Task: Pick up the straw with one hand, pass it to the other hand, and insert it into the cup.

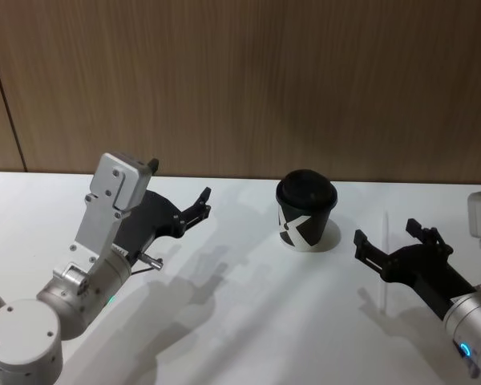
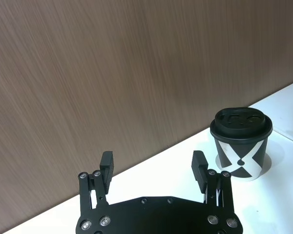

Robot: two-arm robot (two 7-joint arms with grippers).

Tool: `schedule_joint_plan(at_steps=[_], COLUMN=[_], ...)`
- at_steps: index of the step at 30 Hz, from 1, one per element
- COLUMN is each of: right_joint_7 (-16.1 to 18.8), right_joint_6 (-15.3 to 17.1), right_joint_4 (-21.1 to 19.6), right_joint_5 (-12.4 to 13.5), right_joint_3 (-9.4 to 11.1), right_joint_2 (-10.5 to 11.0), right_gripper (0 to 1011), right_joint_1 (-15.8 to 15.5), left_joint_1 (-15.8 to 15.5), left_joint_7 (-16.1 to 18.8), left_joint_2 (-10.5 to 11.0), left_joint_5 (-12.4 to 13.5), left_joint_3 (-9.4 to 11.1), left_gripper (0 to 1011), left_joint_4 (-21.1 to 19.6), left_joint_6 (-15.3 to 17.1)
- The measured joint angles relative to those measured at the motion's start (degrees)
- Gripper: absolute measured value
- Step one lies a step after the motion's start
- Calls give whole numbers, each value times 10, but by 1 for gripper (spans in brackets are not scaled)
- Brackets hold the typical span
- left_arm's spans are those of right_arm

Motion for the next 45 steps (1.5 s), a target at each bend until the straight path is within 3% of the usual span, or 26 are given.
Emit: schedule_joint_plan(at_steps=[10, 25, 45], right_joint_7=[-13, -5, -19], right_joint_6=[40, 70, 135], right_joint_4=[-13, -15, -7], right_joint_5=[-1, -14, -10], right_joint_3=[8, 9, 20], right_joint_2=[-1, 14, -5], right_gripper=[1001, 1001, 1001], right_joint_1=[-16, -28, -21], left_joint_1=[0, 0, 0], left_joint_7=[0, 0, 0], left_joint_2=[0, 0, 0], left_joint_5=[0, 0, 0], left_joint_3=[0, 0, 0], left_gripper=[1003, 1003, 1003], left_joint_4=[0, 0, 0], left_joint_6=[0, 0, 0])
